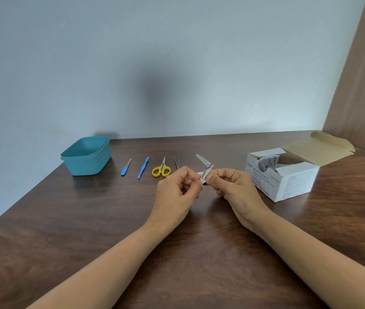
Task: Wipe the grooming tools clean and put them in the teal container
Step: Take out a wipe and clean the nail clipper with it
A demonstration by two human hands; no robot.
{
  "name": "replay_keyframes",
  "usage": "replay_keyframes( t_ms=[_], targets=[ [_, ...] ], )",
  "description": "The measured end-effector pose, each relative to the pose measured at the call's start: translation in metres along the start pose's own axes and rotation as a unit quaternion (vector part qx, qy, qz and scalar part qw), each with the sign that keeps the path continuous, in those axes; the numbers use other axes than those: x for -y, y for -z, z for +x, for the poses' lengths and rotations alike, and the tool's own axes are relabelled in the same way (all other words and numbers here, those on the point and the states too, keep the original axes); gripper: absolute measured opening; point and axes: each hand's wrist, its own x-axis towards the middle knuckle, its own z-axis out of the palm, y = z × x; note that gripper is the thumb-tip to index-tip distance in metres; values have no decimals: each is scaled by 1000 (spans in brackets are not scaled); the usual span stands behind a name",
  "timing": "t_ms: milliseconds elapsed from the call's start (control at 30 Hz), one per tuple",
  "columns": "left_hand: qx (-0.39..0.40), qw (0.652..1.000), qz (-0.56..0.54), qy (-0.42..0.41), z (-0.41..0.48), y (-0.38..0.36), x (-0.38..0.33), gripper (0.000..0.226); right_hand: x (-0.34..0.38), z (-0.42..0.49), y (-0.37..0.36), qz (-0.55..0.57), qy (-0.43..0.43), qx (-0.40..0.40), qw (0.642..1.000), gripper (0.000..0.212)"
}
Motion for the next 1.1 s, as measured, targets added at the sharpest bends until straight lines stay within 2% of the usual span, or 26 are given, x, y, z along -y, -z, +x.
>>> replay_keyframes(
  t_ms=[200,267,367,433,533,600,667,833,900,967,1100],
  targets=[
    [17,1000,-10,-2,-1,-1,-2,11,-3,3,5,108,-37,-32,993,10],
    [10,1000,-13,-6,-1,-1,-2,14,-4,2,5,75,-31,-14,997,3],
    [0,1000,-10,-15,-1,1,-3,18,-3,1,5,-1,-14,14,1000,11],
    [0,1000,-5,-18,-1,1,-3,17,-3,1,6,-4,-19,15,1000,10],
    [7,1000,-4,-16,-1,0,-1,16,-2,1,5,53,-41,1,998,5],
    [20,1000,-4,-17,-1,-1,0,14,0,3,6,129,-65,-16,989,8],
    [30,999,2,-23,-1,-2,0,13,2,3,6,159,-75,-19,984,9],
    [15,1000,-12,-23,-1,2,-1,17,2,0,5,34,-46,29,998,8],
    [13,1000,-15,-23,-2,2,-2,16,3,0,5,33,-48,28,998,8],
    [15,999,-18,-22,-1,1,-2,15,4,0,5,62,-58,18,996,7],
    [42,999,-3,-30,-2,0,-2,10,4,4,7,197,-106,-34,974,5]
  ],
)
